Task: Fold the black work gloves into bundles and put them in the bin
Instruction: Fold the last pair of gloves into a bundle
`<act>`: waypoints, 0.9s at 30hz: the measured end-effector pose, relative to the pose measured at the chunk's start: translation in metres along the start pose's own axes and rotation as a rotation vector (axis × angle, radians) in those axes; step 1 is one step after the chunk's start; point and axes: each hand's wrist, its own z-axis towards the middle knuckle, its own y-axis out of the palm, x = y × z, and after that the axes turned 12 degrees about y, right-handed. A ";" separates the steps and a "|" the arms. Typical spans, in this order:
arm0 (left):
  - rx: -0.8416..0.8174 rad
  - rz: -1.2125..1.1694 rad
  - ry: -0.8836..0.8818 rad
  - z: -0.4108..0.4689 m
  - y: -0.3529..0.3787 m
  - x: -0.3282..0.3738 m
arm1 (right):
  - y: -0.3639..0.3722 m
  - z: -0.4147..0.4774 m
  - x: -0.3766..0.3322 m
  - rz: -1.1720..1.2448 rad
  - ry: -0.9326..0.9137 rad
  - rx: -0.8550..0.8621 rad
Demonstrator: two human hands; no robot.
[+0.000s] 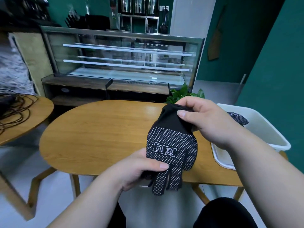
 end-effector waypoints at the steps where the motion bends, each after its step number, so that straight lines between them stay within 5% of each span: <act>1: 0.014 0.024 0.003 0.001 0.001 0.001 | -0.001 0.000 -0.001 -0.003 -0.007 0.006; 6: 0.099 0.116 0.028 0.004 -0.003 0.004 | -0.007 0.002 0.000 -0.066 -0.036 0.059; 13: 0.015 0.262 0.017 0.003 0.002 0.015 | -0.004 0.005 0.002 -0.185 -0.051 0.126; 21: -0.200 -0.460 0.054 -0.004 -0.012 0.009 | 0.005 0.004 -0.009 -0.144 -0.089 0.098; 27: -0.427 -0.453 0.016 0.004 -0.002 0.017 | 0.007 0.006 -0.012 -0.147 -0.111 0.092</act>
